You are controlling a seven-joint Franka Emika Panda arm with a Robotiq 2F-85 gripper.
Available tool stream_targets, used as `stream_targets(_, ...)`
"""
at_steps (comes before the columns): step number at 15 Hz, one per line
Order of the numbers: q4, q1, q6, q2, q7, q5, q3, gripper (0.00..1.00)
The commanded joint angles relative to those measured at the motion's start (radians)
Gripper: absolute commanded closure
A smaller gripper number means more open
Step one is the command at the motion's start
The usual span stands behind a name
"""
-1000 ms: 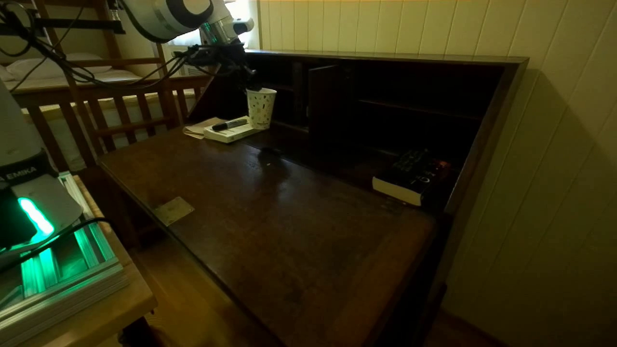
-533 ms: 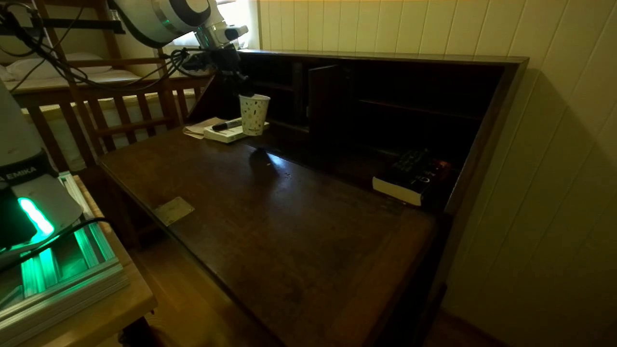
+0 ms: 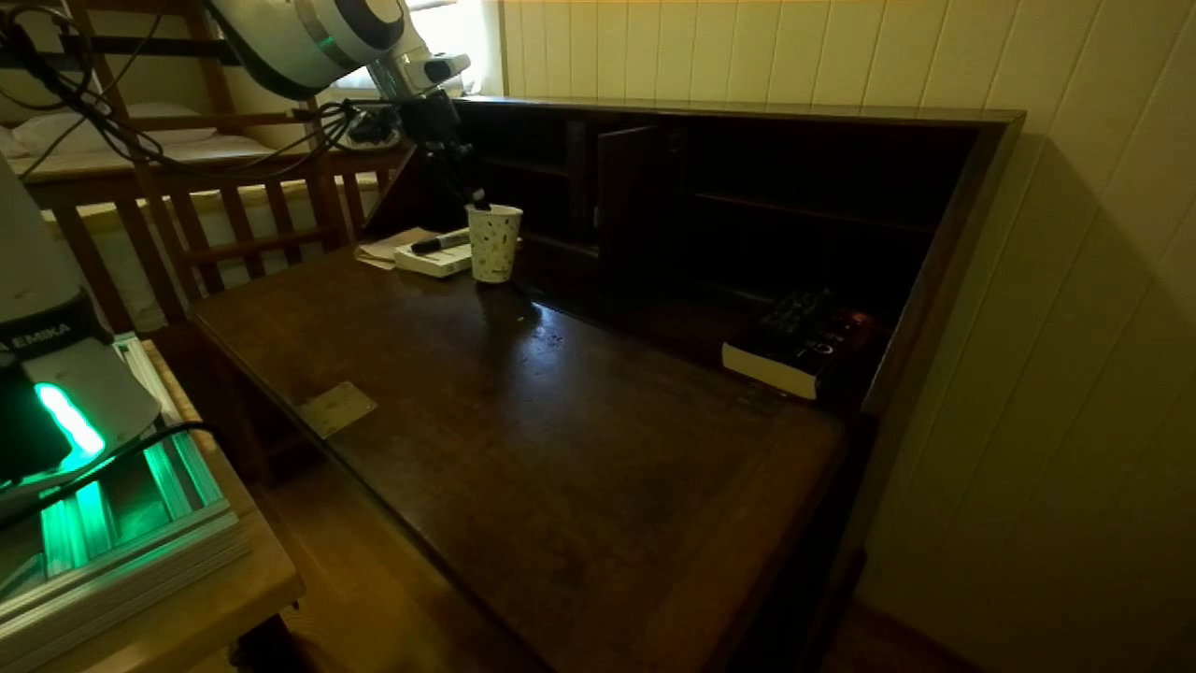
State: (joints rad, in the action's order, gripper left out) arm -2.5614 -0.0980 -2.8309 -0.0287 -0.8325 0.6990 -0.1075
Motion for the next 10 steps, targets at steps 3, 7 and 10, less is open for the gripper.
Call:
stream_targets(3, 0.008, -0.006, -0.017, 0.014, -0.105, 0.092, 0.001, 0.07)
stream_targets(7, 0.011, -0.006, -0.015, 0.020, -0.128, 0.112, 0.004, 0.00)
stream_targets(10, 0.010, -0.006, -0.015, 0.016, -0.127, 0.098, 0.006, 0.00)
